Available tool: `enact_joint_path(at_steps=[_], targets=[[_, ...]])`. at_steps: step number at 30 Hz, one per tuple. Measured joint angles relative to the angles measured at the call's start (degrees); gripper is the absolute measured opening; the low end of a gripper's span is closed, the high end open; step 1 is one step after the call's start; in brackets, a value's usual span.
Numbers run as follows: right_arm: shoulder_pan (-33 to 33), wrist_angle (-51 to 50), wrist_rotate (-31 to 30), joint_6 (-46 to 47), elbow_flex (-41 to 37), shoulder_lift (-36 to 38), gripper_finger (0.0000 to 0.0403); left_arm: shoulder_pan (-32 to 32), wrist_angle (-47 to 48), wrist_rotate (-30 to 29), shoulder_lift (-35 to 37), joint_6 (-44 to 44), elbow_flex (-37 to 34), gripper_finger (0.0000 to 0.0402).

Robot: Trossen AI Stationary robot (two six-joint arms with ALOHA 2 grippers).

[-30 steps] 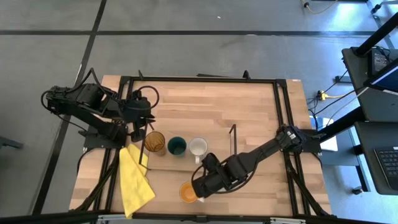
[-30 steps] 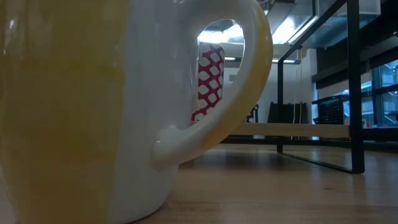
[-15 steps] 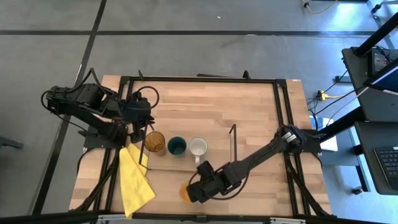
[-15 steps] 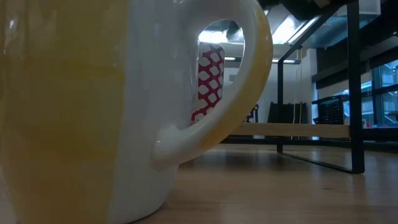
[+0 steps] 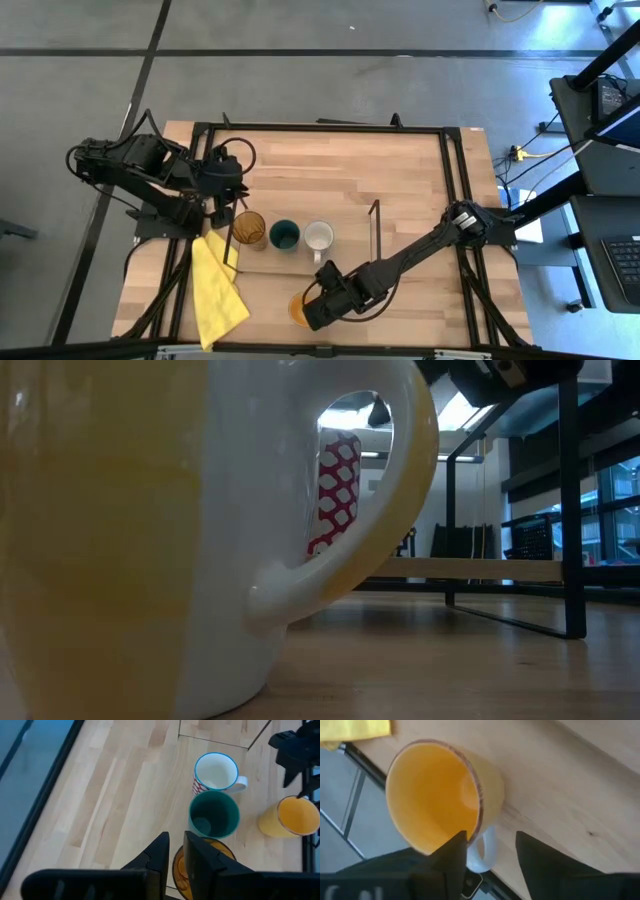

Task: Stack small to large cups/mugs on shelf
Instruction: Put the yellow mug on the shelf

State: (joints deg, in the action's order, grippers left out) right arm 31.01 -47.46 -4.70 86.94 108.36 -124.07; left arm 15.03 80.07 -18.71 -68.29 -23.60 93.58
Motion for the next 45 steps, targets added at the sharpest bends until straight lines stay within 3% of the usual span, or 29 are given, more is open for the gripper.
enact_joint_path(at_steps=[9, 28, 45], targets=[[-1.0, 2.7, 1.4, -3.2, 0.0, 0.0, 0.0096, 0.0, 0.0, -0.2, 0.0, 0.2, 0.0, 0.0051], [-2.3, 4.9, 1.3, -3.3, 0.0, -1.4, 0.0144, 0.0, 0.5, -0.2, 0.0, 0.3, 0.0, 0.0051], [-1.9, 4.2, 1.0, -3.2, 0.0, -3.3, 0.0054, 0.0, 0.5, -0.1, 0.0, 0.2, 0.0, 0.0051]])
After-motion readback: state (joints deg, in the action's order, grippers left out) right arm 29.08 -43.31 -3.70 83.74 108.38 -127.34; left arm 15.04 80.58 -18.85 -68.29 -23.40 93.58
